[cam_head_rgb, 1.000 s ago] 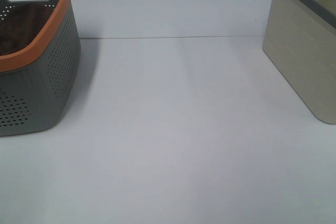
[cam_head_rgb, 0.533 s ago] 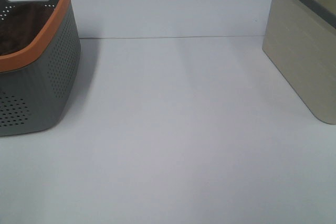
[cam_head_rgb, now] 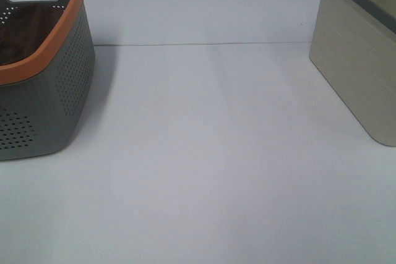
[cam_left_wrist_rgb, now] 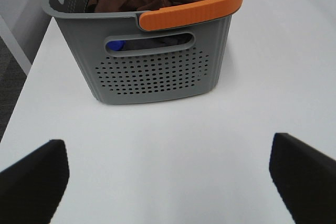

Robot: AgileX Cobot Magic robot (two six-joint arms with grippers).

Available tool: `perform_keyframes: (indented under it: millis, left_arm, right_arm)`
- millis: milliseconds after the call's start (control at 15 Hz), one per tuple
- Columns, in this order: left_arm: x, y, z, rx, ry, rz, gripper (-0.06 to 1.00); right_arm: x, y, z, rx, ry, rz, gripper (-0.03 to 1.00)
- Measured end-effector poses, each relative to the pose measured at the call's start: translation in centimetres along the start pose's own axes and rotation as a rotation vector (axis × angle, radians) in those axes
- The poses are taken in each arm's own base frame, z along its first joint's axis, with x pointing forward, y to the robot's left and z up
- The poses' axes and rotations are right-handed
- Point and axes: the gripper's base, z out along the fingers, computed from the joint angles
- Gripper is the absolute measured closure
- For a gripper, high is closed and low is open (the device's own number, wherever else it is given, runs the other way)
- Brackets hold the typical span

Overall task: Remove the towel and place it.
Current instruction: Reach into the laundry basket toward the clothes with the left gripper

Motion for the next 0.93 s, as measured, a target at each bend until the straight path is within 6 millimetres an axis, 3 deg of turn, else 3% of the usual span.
perform_keyframes:
  millis: [533,667,933]
  left_arm:
    - [-0.6,0.0,-0.5,0.003,0.003,0.0,-0.05]
    - [-3.3,0.1,-1.1,0.005,0.026,0.0,-0.05]
    - [-9.7,0.6,-0.2,0.016,0.126,0.031,-0.05]
  right_arm:
    - [0.0,0.0,0.0,0.0,0.0,0.0,0.21]
    - [0.0,0.0,0.0,0.0,0.0,0.0,0.21]
    - [0.0,0.0,0.0,0.0,0.0,0.0,0.21]
